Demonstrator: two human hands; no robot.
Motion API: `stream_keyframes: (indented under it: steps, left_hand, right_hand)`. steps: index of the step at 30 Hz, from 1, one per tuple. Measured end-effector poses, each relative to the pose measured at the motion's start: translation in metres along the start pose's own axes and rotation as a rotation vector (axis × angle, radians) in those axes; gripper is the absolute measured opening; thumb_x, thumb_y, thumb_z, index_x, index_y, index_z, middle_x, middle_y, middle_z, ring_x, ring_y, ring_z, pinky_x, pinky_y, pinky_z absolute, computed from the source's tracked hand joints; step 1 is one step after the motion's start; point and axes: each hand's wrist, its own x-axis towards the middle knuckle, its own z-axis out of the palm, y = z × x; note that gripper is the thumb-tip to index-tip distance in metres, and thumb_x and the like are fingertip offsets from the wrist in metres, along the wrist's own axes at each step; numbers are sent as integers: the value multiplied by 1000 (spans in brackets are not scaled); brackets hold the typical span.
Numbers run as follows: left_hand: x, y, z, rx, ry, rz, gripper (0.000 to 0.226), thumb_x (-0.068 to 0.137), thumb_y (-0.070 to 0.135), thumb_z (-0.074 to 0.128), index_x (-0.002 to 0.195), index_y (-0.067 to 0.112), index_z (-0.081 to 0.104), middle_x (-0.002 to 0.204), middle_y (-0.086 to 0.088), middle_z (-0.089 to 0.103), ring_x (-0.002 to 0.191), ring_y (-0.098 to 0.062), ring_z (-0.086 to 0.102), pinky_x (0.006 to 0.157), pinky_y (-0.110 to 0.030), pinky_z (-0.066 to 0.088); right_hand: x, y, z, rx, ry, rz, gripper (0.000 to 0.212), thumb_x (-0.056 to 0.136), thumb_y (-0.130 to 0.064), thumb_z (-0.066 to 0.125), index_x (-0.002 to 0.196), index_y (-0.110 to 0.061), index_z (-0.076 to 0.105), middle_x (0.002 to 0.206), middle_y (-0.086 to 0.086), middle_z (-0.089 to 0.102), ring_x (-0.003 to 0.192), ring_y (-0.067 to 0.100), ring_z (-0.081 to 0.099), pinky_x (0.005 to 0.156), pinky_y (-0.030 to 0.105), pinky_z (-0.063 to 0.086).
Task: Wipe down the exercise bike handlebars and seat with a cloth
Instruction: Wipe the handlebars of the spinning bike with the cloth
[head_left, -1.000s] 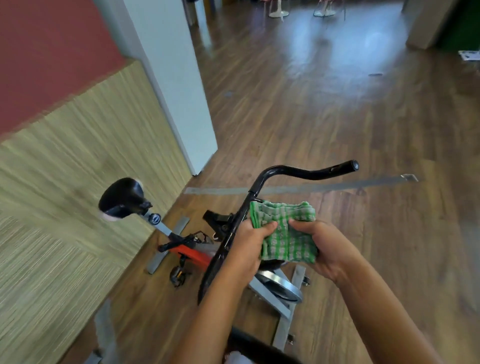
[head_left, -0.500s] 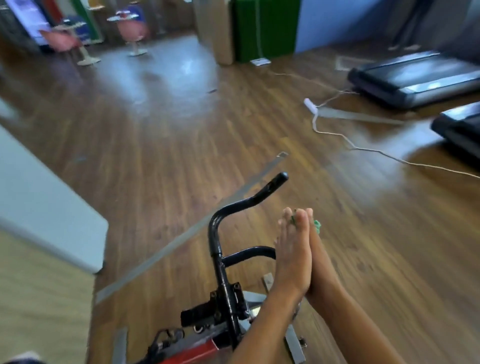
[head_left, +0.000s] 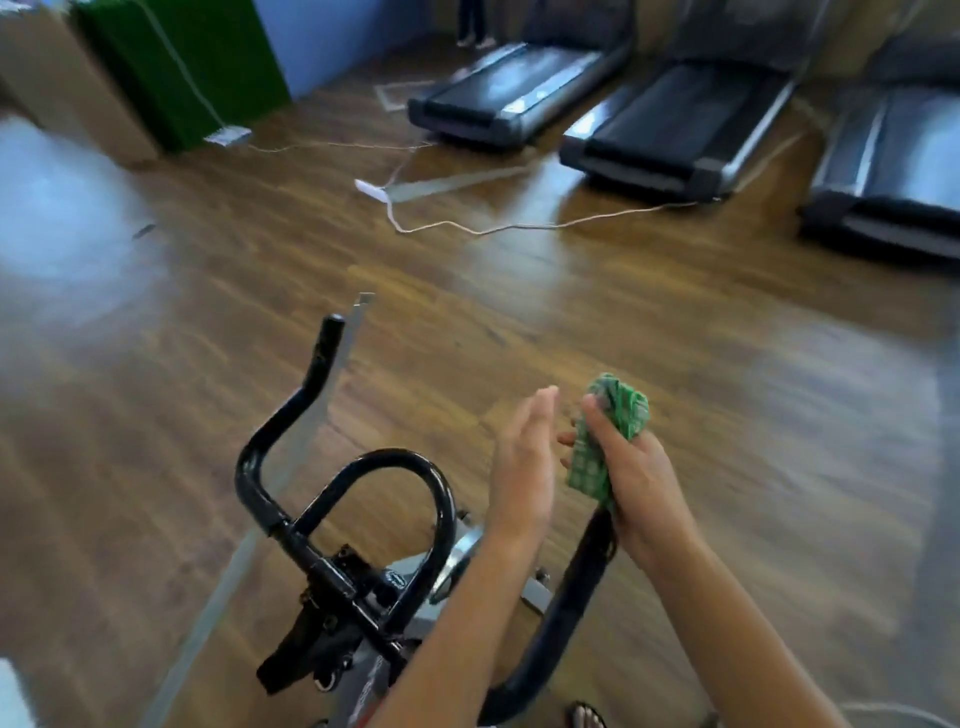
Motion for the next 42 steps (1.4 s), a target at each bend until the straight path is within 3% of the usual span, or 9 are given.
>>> stream_keyframes:
  steps: [3, 7, 14, 18, 22, 27, 34, 40, 42]
  left_hand:
    - [-13, -21, -11, 99, -64, -30, 25, 102, 34, 49, 119, 28, 66, 116, 16, 66, 111, 1, 58, 94, -23, 45]
    - [-30, -47, -25, 254, -302, -98, 22, 102, 27, 50, 119, 27, 65, 111, 11, 65, 109, -8, 59, 89, -24, 46]
    - [-36, -71, -27, 344, -433, 47, 32, 99, 15, 57, 131, 22, 61, 105, 17, 63, 99, 1, 61, 88, -17, 49]
    - [-23, -62, -17, 310, -458, 79, 33, 97, 20, 58, 129, 15, 64, 112, 3, 71, 102, -14, 67, 95, -41, 54]
    - [4, -85, -13, 310, -491, 97, 29, 82, 36, 58, 106, 32, 76, 99, 2, 77, 97, -22, 72, 89, -51, 57]
    - [-5, -59, -16, 302, -486, 130, 27, 94, 14, 64, 79, 35, 71, 82, 2, 76, 83, -23, 74, 75, -45, 62]
    - [1, -56, -17, 281, -520, 110, 16, 95, 8, 63, 92, 20, 75, 81, -2, 76, 75, -15, 75, 67, -33, 62]
    - [6, -60, -17, 279, -513, 82, 20, 93, 11, 67, 111, 5, 73, 92, -8, 76, 81, -18, 75, 66, -31, 62]
    - [6, -60, -17, 257, -529, 67, 19, 94, 10, 65, 111, 5, 73, 92, -8, 76, 80, -18, 75, 67, -30, 62]
  right_hand:
    - [-30, 8, -24, -91, 104, -179, 34, 85, -39, 65, 113, -24, 54, 102, 7, 72, 83, 22, 73, 76, 39, 60]
    - [-75, 23, -44, -34, 311, -273, 36, 84, -36, 65, 113, -15, 60, 104, 7, 72, 82, 21, 71, 67, 30, 60]
    - [-85, 129, -37, 115, 562, 9, 46, 99, -16, 57, 141, -16, 38, 125, 12, 63, 90, 20, 66, 79, 37, 57]
    - [-68, 123, -18, 93, 634, -126, 41, 100, -17, 58, 134, -20, 35, 110, 5, 59, 90, 16, 61, 72, 20, 56]
    - [-38, 91, -9, -149, 649, -250, 39, 103, -44, 46, 130, -17, 46, 106, 1, 62, 91, 11, 60, 81, 28, 48]
    - [-64, 143, 8, -167, 662, -160, 43, 105, -50, 31, 126, -18, 50, 96, -7, 61, 81, 4, 59, 68, 23, 48]
    - [-24, 82, -4, -126, 614, -297, 34, 107, -43, 34, 121, -18, 52, 99, -5, 60, 86, 7, 59, 81, 28, 49]
    - [-60, 149, -4, -170, 555, -219, 29, 100, -61, 36, 117, -42, 49, 102, 2, 66, 91, 19, 65, 81, 41, 54]
    - [-48, 129, -13, -259, 556, -271, 33, 100, -58, 38, 119, -35, 52, 107, 2, 65, 96, 18, 64, 84, 41, 53]
